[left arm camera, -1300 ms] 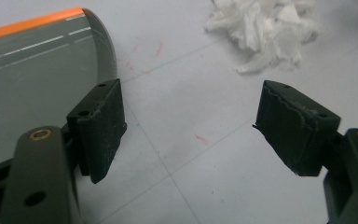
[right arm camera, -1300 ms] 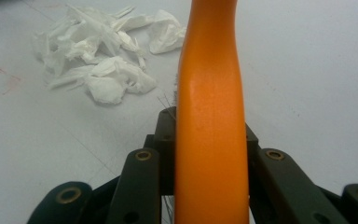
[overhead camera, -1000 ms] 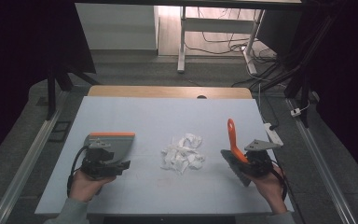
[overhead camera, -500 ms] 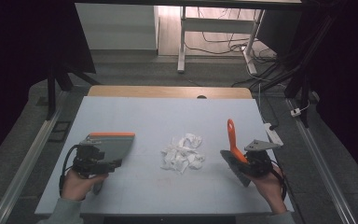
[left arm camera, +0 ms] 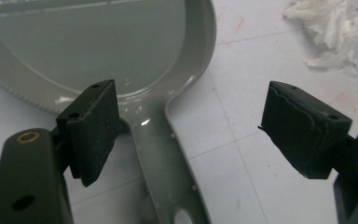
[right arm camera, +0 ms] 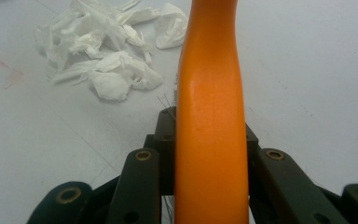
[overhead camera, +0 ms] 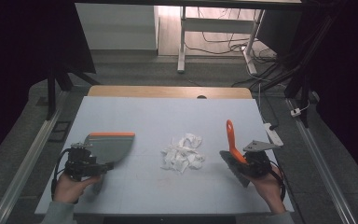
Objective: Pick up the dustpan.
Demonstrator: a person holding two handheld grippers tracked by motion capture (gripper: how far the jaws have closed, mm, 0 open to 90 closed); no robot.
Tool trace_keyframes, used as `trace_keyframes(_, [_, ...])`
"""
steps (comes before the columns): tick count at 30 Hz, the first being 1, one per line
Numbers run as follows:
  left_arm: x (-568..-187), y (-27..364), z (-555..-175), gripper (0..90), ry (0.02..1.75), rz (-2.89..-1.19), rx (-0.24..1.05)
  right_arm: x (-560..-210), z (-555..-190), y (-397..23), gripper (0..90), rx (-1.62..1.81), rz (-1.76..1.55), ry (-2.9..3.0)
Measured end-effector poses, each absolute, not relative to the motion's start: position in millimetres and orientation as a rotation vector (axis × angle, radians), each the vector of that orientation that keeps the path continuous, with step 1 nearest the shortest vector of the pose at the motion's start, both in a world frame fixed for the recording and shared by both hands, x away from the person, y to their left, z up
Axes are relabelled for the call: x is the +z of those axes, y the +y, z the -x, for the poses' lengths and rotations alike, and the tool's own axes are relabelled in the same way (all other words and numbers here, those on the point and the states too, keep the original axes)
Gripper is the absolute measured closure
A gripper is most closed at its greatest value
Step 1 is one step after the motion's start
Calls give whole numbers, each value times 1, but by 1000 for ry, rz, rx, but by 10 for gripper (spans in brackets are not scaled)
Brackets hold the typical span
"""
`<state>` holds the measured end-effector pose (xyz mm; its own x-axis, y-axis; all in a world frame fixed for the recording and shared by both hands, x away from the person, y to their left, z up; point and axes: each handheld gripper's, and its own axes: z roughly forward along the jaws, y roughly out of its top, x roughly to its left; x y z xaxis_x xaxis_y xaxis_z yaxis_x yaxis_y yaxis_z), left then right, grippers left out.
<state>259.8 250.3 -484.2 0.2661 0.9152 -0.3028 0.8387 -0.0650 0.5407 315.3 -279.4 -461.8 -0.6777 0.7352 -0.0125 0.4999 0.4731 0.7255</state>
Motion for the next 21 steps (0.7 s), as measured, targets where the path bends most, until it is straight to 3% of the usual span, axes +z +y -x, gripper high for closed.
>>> trace_keyframes(21, [-504,252,-262,174,1683,-1915,91,-465,-316,-279,713,1005,-1048,2402])
